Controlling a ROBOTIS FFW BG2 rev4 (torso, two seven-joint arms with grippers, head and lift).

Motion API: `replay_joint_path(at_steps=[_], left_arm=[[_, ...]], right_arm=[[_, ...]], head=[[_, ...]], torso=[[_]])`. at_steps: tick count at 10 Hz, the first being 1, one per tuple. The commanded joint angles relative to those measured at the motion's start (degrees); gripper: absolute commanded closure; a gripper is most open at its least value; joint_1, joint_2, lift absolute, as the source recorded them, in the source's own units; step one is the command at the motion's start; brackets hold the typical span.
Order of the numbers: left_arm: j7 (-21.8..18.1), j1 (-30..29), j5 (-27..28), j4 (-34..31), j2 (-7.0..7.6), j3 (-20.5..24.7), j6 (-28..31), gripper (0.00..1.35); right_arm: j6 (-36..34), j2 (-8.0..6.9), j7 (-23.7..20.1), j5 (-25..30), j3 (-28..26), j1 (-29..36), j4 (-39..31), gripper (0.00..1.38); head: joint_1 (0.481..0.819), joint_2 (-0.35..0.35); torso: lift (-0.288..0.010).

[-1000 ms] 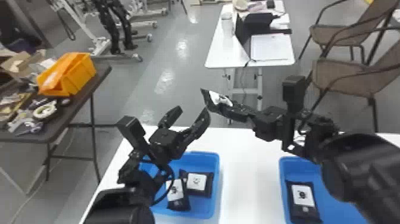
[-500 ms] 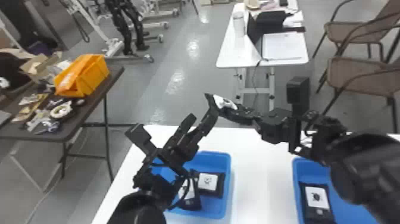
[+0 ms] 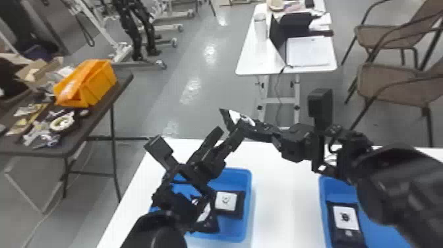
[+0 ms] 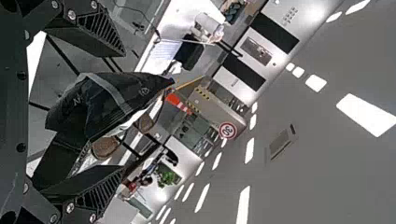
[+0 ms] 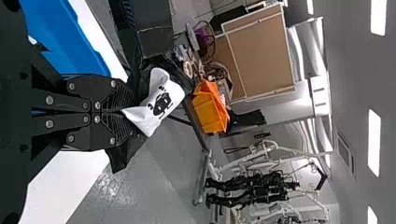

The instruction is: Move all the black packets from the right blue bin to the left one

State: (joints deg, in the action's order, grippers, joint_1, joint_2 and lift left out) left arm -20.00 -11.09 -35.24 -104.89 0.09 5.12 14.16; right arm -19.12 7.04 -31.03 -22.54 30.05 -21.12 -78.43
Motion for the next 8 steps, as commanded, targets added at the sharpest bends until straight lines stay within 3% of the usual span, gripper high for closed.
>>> replay_joint_path(at_steps=[1,2,3,4,5,7,8], left_arm=[[0.1,0.7,4.5,-0.2,0.35,-0.3,-3.4,0.12],[0.0,1.0,4.7,-0.2,1.06,-0.1,-3.3,0.11],[0.6,0.7,4.7,-0.1,1.67,-0.2,-4.3,0.72],[2.9,-0.1,4.3,-0.1,1.32,-1.0,-6.0,1.24],[3.0,-0.5,3.5,-0.1,0.44,-1.0,-5.4,1.23],[3.2,-0.5,2.5,-0.5,0.71,-1.6,-1.8,1.21],[3.5,-0.5,1.7,-0.6,0.62,-1.6,-2.6,0.77]], right_arm=[[0.0,0.08,0.0,-0.2,0.2,-0.1,0.1,1.28],[-0.1,0.08,0.0,-0.3,0.2,-0.1,0.2,1.28],[-0.1,0.08,0.0,-0.4,0.1,-0.1,0.2,1.28],[-0.1,0.08,0.0,-0.5,0.2,-0.1,0.3,1.28],[-0.1,0.08,0.0,-0.6,0.2,-0.1,0.6,1.28],[-0.1,-0.10,0.0,-0.7,0.1,-0.1,1.0,1.28],[0.0,-0.19,0.0,-0.8,0.0,-0.1,1.2,1.28]], head=[[0.695,0.269],[0.695,0.271],[0.695,0.276],[0.695,0.281],[0.695,0.288],[0.695,0.283],[0.695,0.275]], torso=[[0.000],[0.000],[0.000],[0.000],[0.000],[0.000],[0.000]])
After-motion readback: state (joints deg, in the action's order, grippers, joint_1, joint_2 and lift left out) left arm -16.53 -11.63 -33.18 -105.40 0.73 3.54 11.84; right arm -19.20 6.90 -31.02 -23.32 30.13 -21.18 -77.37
